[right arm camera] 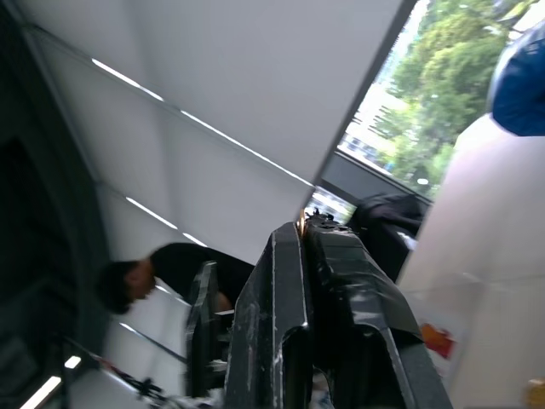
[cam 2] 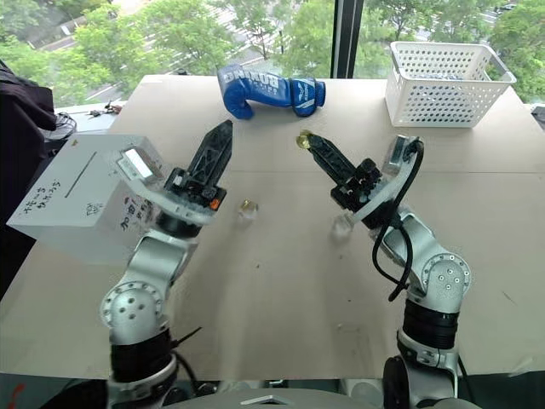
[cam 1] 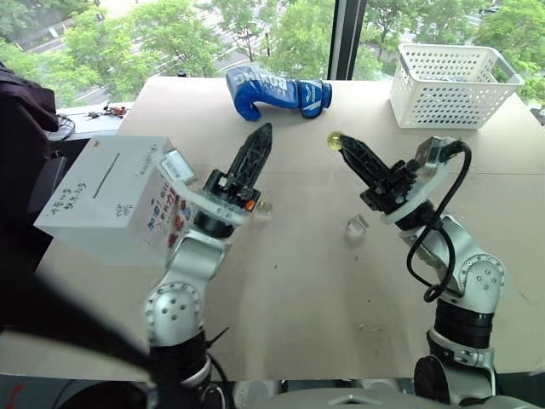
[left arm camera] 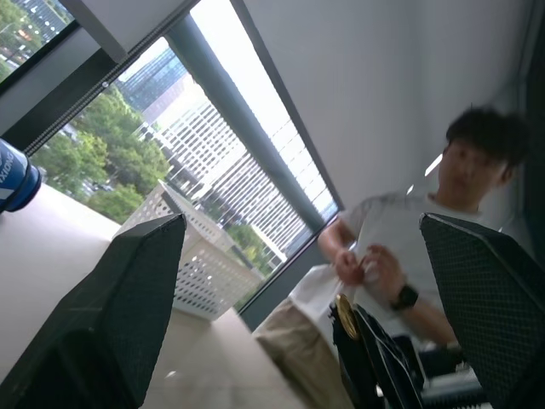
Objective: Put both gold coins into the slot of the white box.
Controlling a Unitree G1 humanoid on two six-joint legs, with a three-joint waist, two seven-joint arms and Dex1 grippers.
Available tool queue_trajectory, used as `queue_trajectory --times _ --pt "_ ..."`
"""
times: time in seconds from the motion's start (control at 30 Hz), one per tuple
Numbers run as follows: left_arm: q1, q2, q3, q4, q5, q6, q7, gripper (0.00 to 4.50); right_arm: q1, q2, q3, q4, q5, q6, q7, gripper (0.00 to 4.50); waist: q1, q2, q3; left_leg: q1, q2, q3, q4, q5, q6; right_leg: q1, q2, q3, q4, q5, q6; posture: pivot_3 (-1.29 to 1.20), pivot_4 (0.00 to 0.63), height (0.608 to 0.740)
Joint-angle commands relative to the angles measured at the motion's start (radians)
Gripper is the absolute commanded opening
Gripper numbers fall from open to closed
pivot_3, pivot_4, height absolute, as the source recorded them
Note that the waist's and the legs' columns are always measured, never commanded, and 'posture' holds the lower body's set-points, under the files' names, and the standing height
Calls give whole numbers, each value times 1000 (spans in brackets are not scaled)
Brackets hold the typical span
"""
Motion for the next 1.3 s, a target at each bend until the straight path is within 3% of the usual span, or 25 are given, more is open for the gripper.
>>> queue_trajectory --times 0.03,0.07,0.17,0.23,0.57,0.77,1.07,1.1,1.13,1.27,1.3 --pt "0 -36 -42 -37 -74 9 11 4500 -30 9 37 -41 57 -56 -33 20 -4 0 0 0 0 0 0 0 0 0 0 0 0 0 0 0 150 704" --pt "4 -40 -55 -43 -90 17 7 4500 -30 12 50 -46 55 -64 -38 20 -6 0 0 0 0 0 0 0 0 0 0 0 0 0 0 0 150 704" --pt "13 -43 -79 -52 -128 34 3 3746 -29 9 86 -59 57 -83 -45 0 -14 0 0 0 0 -1 0 0 0 0 0 0 0 0 0 0 150 704" --pt "16 -36 -91 -53 -140 44 6 2888 -29 4 106 -63 51 -93 -42 0 -18 0 0 0 0 -1 0 0 0 0 1 0 0 0 0 0 150 704" --pt "18 -29 -115 -57 -154 39 4 2888 -18 -37 162 -73 42 -112 -23 0 -18 0 0 0 0 -1 0 0 0 0 1 0 -1 0 0 0 150 704" --pt "19 -31 -118 -58 -152 31 -2 35 -19 -56 180 -66 39 -121 -14 0 -18 0 0 0 0 -1 0 0 0 0 1 0 -1 -2 -3 0 150 704" --pt "26 -7 -143 -57 -127 43 -28 35 -21 -87 194 -59 19 -118 14 0 -18 0 1 -1 0 -1 -1 0 0 0 0 0 -2 -2 -3 0 150 704" --pt "24 -2 -141 -54 -121 43 -29 0 -22 -92 195 -60 22 -114 24 577 -18 0 1 -1 1 -1 -1 0 0 0 0 0 -2 -2 -3 0 150 704" --pt "14 14 -117 -42 -126 42 -27 0 -21 -103 192 -65 4 -114 31 730 -18 0 1 -1 1 -1 -1 0 0 0 0 0 -2 -2 -3 0 150 704" --pt "-29 84 -34 -47 -127 20 -6 0 -3 -166 145 -49 -73 -127 57 2464 -18 0 2 -1 1 -1 -1 0 0 0 0 -1 -3 -2 -4 0 150 704" --pt "-50 111 -15 -74 -125 17 26 0 0 -209 123 -39 -88 -114 95 2464 -17 0 2 -1 1 -1 -1 0 0 0 0 -1 -3 -2 -4 0 150 704"
